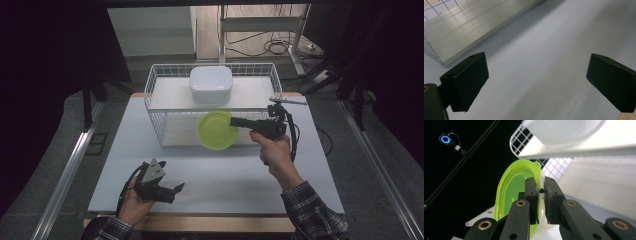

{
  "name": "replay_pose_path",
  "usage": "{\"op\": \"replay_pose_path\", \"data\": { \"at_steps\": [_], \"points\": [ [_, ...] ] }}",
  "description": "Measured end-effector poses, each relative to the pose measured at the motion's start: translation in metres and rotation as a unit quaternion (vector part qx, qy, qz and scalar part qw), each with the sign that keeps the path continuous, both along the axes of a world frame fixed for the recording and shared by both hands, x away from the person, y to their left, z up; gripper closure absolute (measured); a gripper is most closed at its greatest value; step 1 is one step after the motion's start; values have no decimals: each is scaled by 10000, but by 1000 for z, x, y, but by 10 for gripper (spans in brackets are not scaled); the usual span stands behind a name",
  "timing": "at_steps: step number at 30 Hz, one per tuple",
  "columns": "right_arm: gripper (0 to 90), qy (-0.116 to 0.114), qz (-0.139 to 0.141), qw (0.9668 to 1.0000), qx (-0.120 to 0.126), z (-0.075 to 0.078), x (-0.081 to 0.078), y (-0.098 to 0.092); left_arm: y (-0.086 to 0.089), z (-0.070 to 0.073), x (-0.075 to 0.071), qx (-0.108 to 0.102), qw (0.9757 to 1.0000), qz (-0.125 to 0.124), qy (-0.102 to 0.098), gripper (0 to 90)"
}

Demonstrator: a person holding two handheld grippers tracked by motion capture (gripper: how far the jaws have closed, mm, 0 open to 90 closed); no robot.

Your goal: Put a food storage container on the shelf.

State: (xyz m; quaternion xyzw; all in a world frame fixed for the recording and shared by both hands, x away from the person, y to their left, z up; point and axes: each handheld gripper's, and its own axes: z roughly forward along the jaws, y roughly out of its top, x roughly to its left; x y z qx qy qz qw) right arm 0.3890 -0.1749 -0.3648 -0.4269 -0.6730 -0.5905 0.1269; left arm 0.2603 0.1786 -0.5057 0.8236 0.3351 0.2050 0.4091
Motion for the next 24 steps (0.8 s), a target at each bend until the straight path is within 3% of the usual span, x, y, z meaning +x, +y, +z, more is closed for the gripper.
{"op": "replay_pose_path", "data": {
  "at_steps": [6,7,8,14,15,18,24],
  "points": [
    [823,-104,-68,9999,110,24,5,0,-2,-1,0,79,10000,-54,5,37],
    [823,-156,-100,9997,148,34,8,0,-2,-1,0,98,9999,-60,4,36],
    [823,-156,-100,9997,148,34,8,0,-2,-1,0,98,9999,-60,4,36],
    [823,-356,-329,9986,204,72,20,4,-2,-1,0,66,10000,-57,16,36],
    [823,-356,-329,9986,204,72,20,4,-2,-1,0,66,10000,-57,16,36],
    [823,-439,-505,9977,140,91,29,9,-2,-1,0,44,10000,-52,7,36],
    [823,-415,-804,9959,-6,106,47,21,-1,-1,0,38,10000,-61,13,36]
  ]
}}
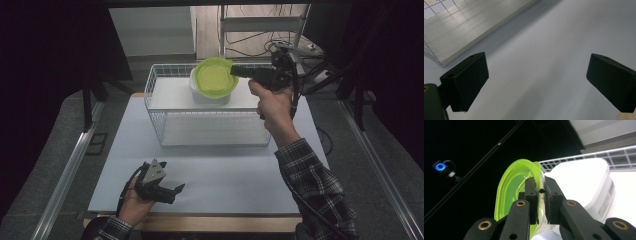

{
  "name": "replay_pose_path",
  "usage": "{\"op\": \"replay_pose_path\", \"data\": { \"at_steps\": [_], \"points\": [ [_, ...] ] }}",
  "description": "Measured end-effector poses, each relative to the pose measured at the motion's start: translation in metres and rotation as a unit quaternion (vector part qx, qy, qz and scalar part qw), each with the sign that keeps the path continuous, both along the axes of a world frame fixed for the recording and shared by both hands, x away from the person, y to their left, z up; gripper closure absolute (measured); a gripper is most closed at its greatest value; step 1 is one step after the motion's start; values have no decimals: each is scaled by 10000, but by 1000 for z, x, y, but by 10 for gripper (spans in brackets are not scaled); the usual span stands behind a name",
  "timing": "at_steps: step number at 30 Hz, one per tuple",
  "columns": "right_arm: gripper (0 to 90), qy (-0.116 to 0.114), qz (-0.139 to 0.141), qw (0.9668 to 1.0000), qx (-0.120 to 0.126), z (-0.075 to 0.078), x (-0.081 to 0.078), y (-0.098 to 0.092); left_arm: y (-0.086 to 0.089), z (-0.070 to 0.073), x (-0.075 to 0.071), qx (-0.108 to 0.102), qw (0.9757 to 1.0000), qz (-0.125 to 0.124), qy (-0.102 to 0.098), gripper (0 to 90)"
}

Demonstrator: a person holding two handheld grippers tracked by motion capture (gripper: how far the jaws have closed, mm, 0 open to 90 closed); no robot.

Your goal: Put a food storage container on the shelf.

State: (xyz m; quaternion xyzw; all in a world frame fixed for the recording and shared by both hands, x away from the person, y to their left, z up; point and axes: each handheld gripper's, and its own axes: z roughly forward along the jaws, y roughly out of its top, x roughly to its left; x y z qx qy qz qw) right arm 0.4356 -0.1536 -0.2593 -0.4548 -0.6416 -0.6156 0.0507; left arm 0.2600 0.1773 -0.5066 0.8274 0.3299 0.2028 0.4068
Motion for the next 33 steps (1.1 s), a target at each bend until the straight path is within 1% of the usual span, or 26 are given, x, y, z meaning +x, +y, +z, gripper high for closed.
{"op": "replay_pose_path", "data": {
  "at_steps": [1,2,3,4,8,11,12,17,18,21,23,24,25,27,33],
  "points": [
    [823,0,0,10000,0,0,0,0,0,0,0,0,10000,0,0,36],
    [823,20,-84,10000,-15,2,6,5,0,0,0,-3,10000,-6,3,36],
    [822,37,-148,9999,-17,3,9,7,0,0,0,-5,10000,-6,2,36],
    [822,37,-148,9999,-17,3,9,7,0,0,0,-5,10000,-6,2,36],
    [822,140,-325,9994,-46,5,21,16,1,0,0,-3,10000,-5,-10,37],
    [821,247,-499,9984,-74,3,31,22,2,0,0,-19,10000,-14,5,36],
    [821,247,-499,9984,-74,3,31,22,2,0,0,-19,10000,-14,5,37],
    [816,403,-711,9966,-77,-1,39,26,2,0,0,-18,10000,-24,10,37],
    [809,447,-754,9961,-35,-3,41,26,2,0,0,-18,10000,-27,8,36],
    [800,461,-824,9955,-24,-4,43,25,2,0,0,-17,10000,-31,9,37],
    [783,466,-871,9951,-74,-4,44,25,1,0,0,-10,10000,-31,4,37],
    [754,465,-907,9948,-85,-5,45,25,1,0,0,-3,10000,-41,12,36],
    [754,465,-907,9948,-85,-5,45,25,1,0,0,-3,10000,-41,12,36],
    [711,435,-963,9943,-127,-5,45,25,1,0,0,-1,10000,-44,16,37],
    [702,401,-1002,9940,-155,-8,47,25,1,-1,0,25,10000,-63,23,37]
  ]
}}
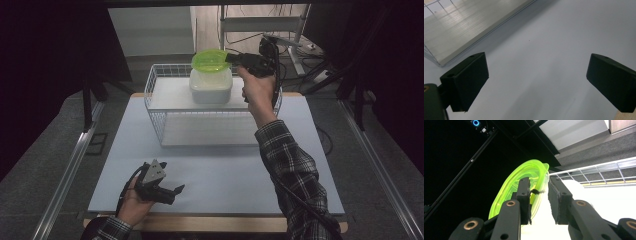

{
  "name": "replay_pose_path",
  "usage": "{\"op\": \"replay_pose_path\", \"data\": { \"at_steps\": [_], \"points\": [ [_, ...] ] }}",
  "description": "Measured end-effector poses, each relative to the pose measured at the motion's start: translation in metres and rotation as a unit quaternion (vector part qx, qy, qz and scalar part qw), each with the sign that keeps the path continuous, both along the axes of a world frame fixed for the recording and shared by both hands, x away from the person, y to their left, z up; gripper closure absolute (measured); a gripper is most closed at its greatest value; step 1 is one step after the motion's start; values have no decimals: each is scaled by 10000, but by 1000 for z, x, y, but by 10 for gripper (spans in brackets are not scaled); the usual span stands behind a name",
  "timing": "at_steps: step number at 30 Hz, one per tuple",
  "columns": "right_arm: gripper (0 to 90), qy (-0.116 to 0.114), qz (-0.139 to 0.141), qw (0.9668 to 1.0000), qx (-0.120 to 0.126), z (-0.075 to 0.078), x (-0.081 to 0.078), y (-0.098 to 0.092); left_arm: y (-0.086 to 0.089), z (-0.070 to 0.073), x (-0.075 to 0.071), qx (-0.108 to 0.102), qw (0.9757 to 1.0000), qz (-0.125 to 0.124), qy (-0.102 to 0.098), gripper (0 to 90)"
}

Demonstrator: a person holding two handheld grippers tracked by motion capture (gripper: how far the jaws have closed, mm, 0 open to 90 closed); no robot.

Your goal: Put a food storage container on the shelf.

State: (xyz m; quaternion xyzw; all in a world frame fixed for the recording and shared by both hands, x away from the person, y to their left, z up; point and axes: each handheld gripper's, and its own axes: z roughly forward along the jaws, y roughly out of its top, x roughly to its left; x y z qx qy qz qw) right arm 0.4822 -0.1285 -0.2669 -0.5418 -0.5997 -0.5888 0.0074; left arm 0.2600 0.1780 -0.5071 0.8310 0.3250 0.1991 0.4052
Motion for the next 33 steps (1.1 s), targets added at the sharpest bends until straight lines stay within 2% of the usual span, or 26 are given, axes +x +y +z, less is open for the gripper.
{"op": "replay_pose_path", "data": {
  "at_steps": [7,19,27,28,30,31,33],
  "points": [
    [654,33,60,9999,99,-7,3,-1,-1,-1,0,31,10000,-18,18,37],
    [630,59,166,9996,200,-9,5,2,-1,-1,0,76,10000,-31,12,37],
    [610,32,233,9996,171,-10,5,5,-2,-1,0,113,9999,-45,3,37],
    [590,23,226,9996,164,-10,5,5,-2,-1,0,106,9999,-44,4,37],
    [475,-58,258,9996,132,-10,5,4,-1,-1,0,94,9999,-38,10,37],
    [475,-58,258,9996,132,-10,5,4,-1,-1,0,99,9999,-37,13,37],
    [397,-109,331,9993,127,-10,5,3,-1,-1,0,92,10000,-30,5,37]
  ]
}}
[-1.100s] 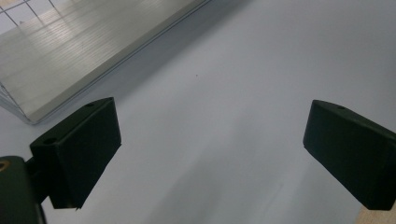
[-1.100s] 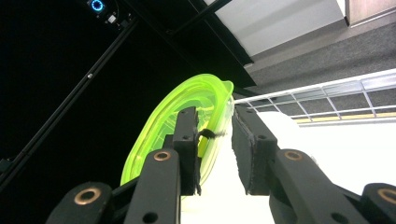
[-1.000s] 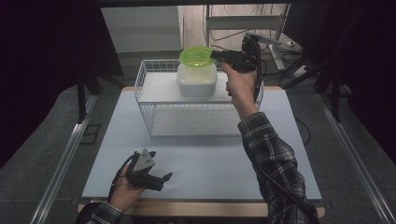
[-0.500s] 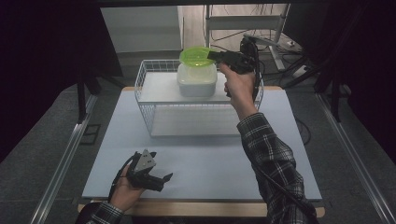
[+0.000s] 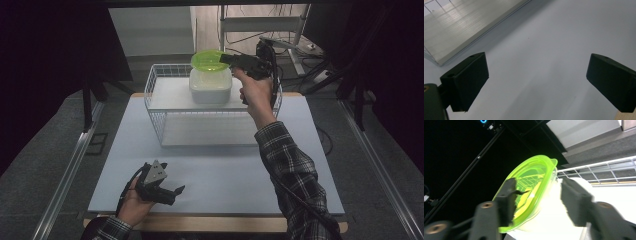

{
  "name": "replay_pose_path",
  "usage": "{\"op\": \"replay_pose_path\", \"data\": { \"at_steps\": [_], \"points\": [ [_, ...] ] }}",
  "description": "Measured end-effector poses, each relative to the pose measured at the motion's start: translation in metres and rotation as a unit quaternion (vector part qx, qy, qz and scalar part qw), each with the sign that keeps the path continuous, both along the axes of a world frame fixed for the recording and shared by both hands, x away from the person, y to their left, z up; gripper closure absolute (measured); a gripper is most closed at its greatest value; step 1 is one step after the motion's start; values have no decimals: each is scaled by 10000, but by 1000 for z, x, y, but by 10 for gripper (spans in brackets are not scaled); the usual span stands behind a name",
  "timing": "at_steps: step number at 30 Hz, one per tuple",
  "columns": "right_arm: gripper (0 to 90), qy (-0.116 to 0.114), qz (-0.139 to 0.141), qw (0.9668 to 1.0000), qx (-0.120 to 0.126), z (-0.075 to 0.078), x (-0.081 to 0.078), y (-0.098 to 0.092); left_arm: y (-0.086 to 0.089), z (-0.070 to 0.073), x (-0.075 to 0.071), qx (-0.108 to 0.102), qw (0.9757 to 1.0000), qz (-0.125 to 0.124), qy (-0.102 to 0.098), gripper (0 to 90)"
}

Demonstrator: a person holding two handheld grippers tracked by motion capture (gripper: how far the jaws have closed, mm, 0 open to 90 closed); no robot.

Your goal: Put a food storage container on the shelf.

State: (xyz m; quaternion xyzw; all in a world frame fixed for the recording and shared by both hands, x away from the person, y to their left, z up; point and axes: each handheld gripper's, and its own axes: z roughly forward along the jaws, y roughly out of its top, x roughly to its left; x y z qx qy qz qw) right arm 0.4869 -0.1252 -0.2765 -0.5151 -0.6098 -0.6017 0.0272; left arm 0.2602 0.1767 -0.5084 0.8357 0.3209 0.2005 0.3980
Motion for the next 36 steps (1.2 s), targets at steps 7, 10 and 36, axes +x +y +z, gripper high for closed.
{"op": "replay_pose_path", "data": {
  "at_steps": [7,10,36],
  "points": [
    [242,-291,316,9991,-3,-1,-10,-7,-1,-1,0,7,10000,-3,11,37],
    [221,-448,407,9981,-116,-3,-21,-11,-1,0,0,2,10000,6,5,37],
    [100,-1486,826,9646,-2015,-145,-145,-60,-3,-1,-1,30,10000,9,-10,37]
  ]
}}
